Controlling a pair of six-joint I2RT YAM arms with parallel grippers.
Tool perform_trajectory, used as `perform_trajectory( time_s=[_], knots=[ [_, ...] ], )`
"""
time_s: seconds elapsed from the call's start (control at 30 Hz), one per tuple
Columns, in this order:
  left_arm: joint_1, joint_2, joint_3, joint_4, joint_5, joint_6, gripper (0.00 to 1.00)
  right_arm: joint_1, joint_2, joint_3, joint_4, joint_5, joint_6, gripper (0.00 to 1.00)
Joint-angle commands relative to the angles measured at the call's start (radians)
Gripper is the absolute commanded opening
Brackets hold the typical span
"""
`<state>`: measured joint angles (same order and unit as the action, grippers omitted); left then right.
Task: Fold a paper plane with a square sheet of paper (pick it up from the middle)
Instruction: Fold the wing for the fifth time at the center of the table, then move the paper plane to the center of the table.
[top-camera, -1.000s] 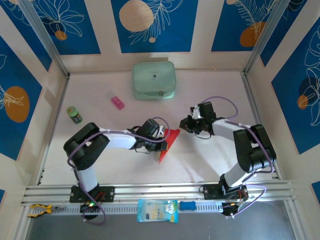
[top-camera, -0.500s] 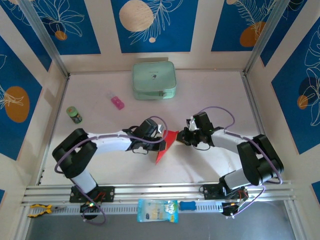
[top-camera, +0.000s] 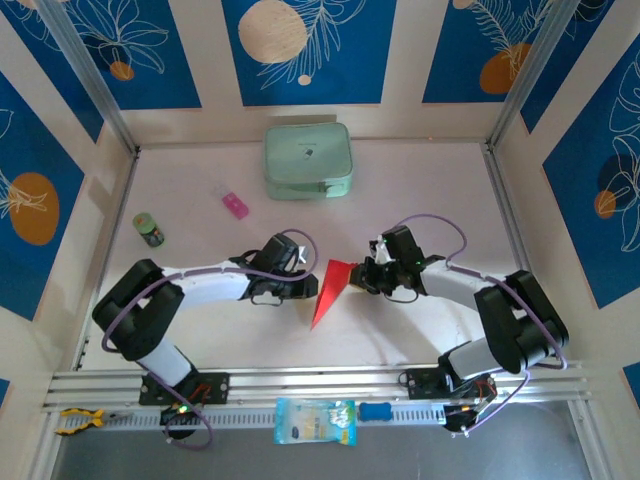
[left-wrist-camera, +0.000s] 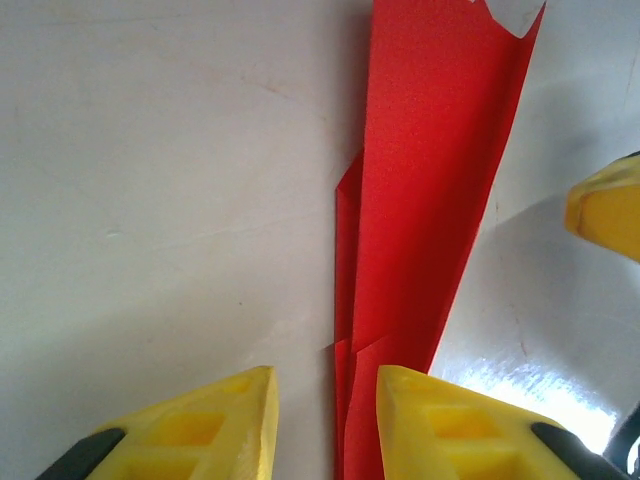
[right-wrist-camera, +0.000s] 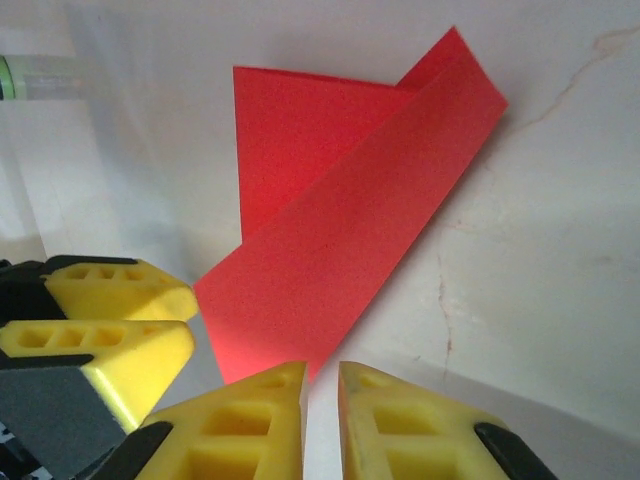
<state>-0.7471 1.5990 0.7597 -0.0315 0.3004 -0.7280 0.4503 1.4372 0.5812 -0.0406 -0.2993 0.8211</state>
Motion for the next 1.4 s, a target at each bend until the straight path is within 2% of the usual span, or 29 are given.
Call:
perform_trajectory(
  time_s=[0.0, 0.43, 0.7, 1.0, 1.37],
  knots=[
    [0.015, 0.035, 0.008, 0.016, 0.087, 0.009, 0.33, 0.012, 0.029, 0.016, -0.005, -0.017, 0.012, 0.17],
    [0.015, 0.12, 0.03, 0.021, 0.174, 0.028, 0.35, 0.036, 0.081, 0.021, 0.022, -0.041, 0.016, 0.18],
    [0.012, 0.11, 0.027, 0.038, 0.19, 0.03, 0.3, 0.053, 0.093, 0.006, 0.042, -0.055, 0.023, 0.15],
    [0.007, 0.115, 0.044, 0.01, 0.179, 0.041, 0.29, 0.061, 0.11, 0.006, 0.055, -0.058, 0.026, 0.15],
    [0.003, 0.137, 0.05, 0.04, 0.235, 0.043, 0.27, 0.065, 0.125, 0.006, 0.07, -0.072, 0.028, 0.14]
  ],
)
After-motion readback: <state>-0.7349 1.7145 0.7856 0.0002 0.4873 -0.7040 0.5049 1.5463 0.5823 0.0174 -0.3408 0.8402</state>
